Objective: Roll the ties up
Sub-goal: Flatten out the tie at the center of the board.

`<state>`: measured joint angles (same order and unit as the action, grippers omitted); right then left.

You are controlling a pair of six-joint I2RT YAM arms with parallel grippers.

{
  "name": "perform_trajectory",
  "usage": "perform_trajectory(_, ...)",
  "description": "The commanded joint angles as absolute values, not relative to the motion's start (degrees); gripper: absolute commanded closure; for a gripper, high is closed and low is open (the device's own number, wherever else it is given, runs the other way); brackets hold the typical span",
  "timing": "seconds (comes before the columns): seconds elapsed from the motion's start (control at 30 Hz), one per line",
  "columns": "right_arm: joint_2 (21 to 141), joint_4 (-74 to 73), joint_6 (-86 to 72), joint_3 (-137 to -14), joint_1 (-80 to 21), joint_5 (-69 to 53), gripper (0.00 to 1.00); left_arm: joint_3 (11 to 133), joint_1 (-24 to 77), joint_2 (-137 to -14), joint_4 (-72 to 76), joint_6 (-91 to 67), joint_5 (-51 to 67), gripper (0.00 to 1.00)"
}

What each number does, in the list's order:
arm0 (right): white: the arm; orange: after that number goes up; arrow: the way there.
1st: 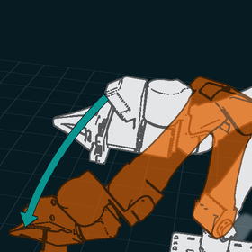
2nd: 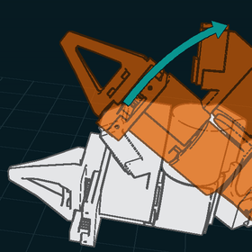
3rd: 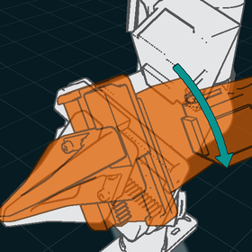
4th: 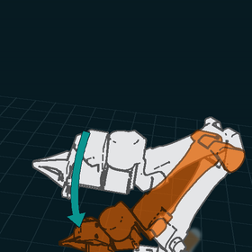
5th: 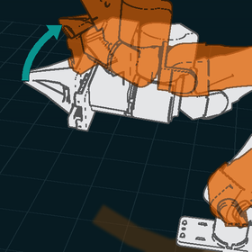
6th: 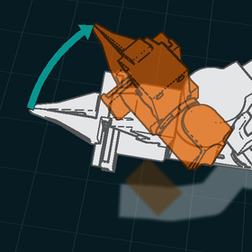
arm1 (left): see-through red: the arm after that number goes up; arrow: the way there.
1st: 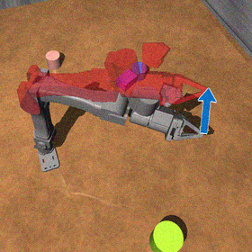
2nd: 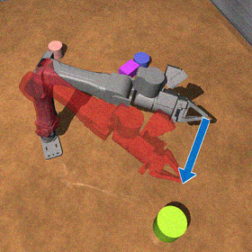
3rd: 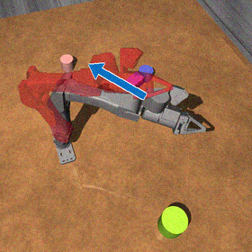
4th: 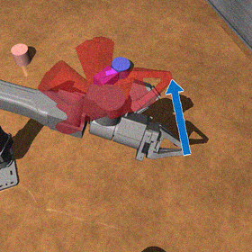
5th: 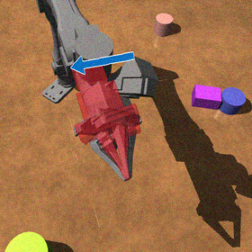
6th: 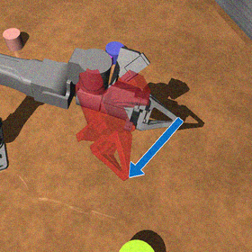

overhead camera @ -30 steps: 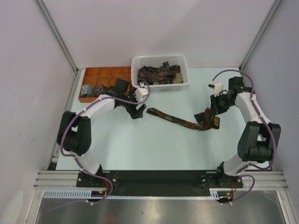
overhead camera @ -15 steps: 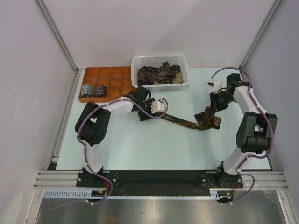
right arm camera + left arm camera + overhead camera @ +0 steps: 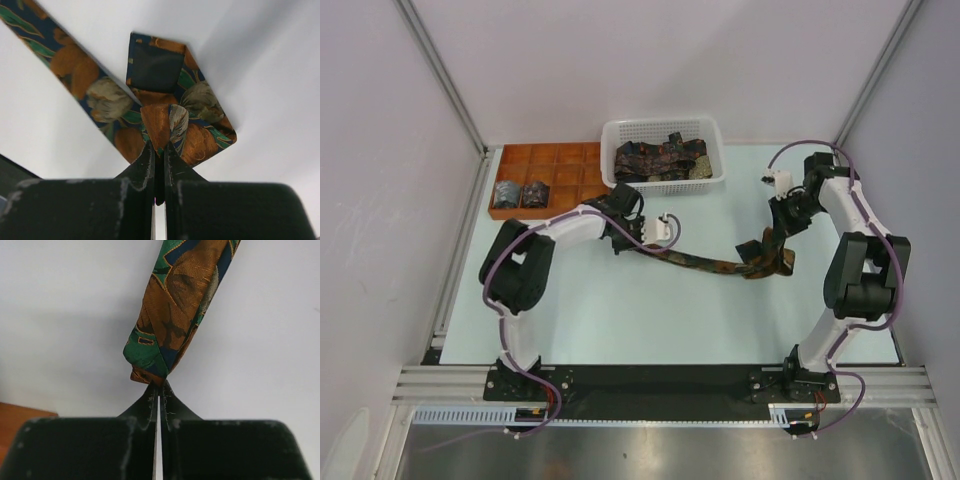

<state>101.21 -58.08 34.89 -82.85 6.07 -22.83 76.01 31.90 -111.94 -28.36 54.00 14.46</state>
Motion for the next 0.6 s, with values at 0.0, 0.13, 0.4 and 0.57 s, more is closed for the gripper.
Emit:
perform_trajectory(0.0, 102.3, -63.89, 41.04, -86.04, 4.84, -22.67, 1.0, 71.64, 30.86, -97.05, -46.71, 52.39, 18.89, 1.0)
perform_trajectory(0.13, 104.06, -66.09, 43.24, -85.17, -2.17, -24.25, 0.93, 65.59, 27.08, -90.01, -57.55, 50.71, 20.39, 1.0)
perform_trajectory(0.4, 111.79, -62.75, 38.67, -95.0, -11.78, -25.49, 0.38, 68.98, 4.06, -98.41, -66.27, 44.84, 19.95, 1.0)
perform_trajectory(0.57, 105.41, -61.19, 41.13, -91.07, -5.29, -27.42, 0.05, 73.12, -6.06, -104.4, -65.13, 39.82, 20.39, 1.0)
